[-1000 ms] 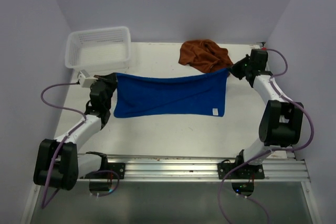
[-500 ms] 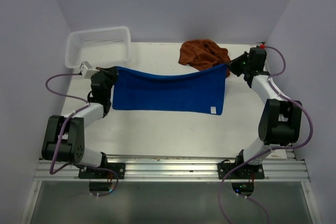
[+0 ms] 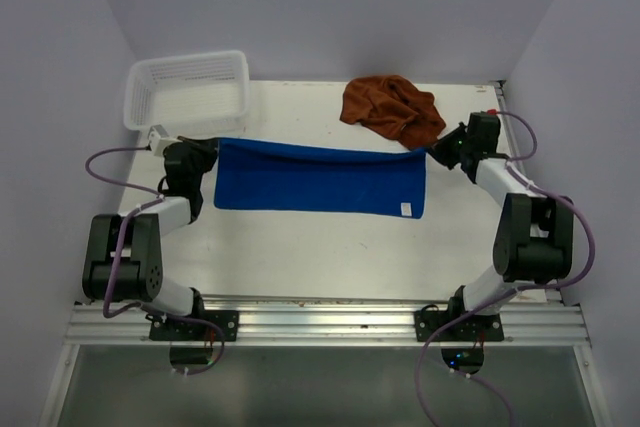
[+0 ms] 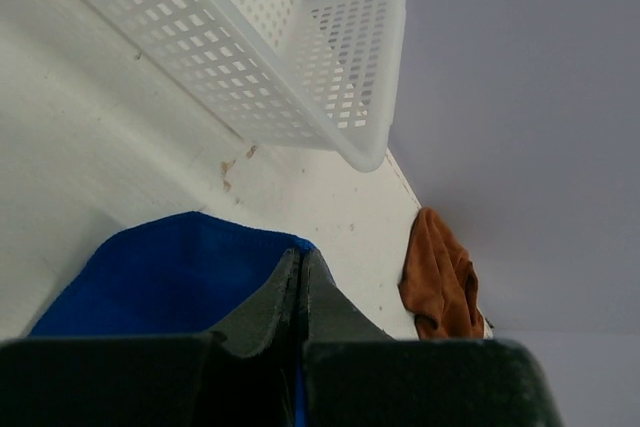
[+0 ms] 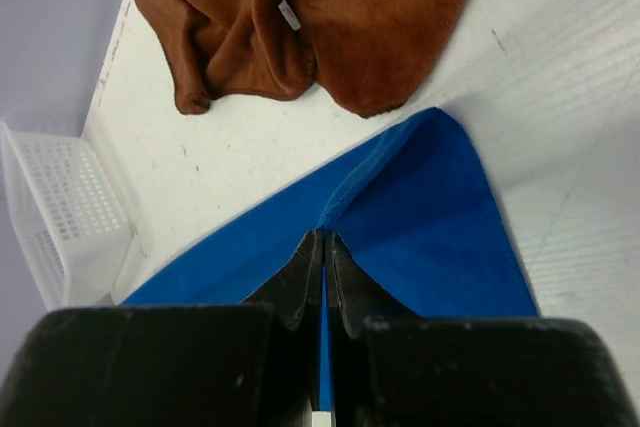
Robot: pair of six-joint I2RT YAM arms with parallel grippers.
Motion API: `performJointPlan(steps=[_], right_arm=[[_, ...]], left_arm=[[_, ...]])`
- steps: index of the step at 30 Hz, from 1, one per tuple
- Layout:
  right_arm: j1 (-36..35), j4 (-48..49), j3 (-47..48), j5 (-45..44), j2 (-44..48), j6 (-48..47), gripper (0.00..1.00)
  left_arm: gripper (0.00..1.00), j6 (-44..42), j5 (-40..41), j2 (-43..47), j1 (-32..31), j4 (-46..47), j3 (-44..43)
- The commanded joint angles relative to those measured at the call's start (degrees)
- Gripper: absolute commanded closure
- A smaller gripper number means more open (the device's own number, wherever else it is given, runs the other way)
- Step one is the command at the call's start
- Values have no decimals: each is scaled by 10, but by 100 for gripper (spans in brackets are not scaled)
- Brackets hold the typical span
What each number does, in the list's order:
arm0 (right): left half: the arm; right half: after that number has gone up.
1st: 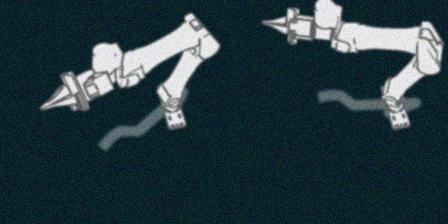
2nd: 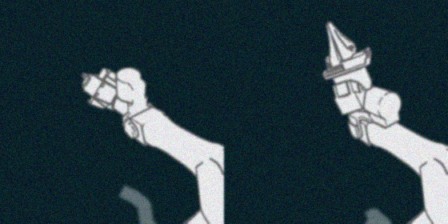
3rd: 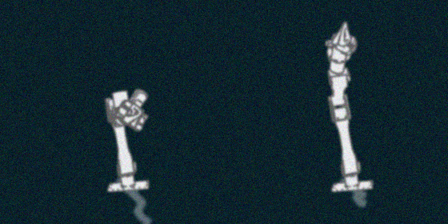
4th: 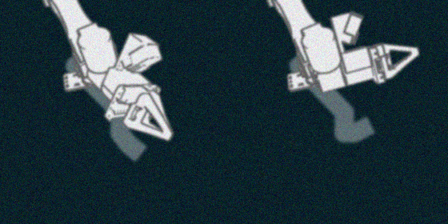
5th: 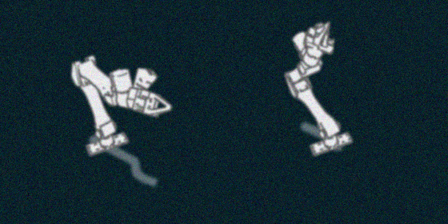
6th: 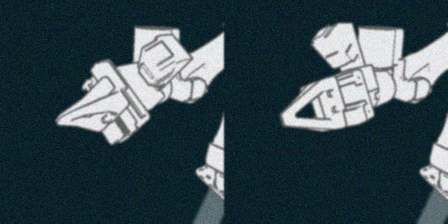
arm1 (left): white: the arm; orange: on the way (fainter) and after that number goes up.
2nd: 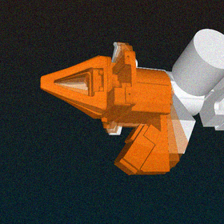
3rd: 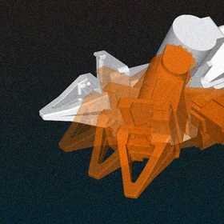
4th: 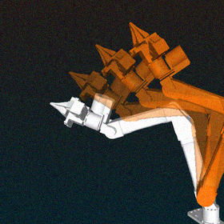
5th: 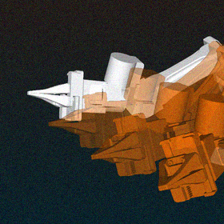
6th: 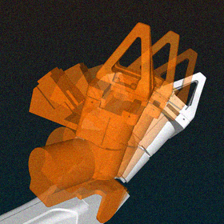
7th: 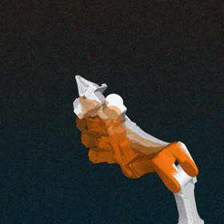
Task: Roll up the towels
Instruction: Fold the towel
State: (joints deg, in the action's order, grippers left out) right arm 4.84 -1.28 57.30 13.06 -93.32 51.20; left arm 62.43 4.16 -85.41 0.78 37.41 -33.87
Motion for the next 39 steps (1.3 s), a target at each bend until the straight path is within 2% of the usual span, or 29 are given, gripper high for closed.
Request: performJointPlan(steps=[1, 5, 11, 19, 39], right_arm=[[-1, -6, -18, 2, 55, -19, 100], [-2, -30, -46, -4, 84, -37, 100], [-2, -45, -98, -8, 122, -60, 100], [-2, -42, -175, 4, 138, -88, 100], [-2, -76, -205, -4, 178, -135, 100]], left_arm=[[100, 3, -25, 2, 23, -19, -13], [100, -6, -38, 3, 38, -50, -5], [100, -27, -100, -9, 66, -73, 10], [100, -54, -109, -3, 73, -92, 31], [100, -85, -101, 40, 92, -139, 63]])
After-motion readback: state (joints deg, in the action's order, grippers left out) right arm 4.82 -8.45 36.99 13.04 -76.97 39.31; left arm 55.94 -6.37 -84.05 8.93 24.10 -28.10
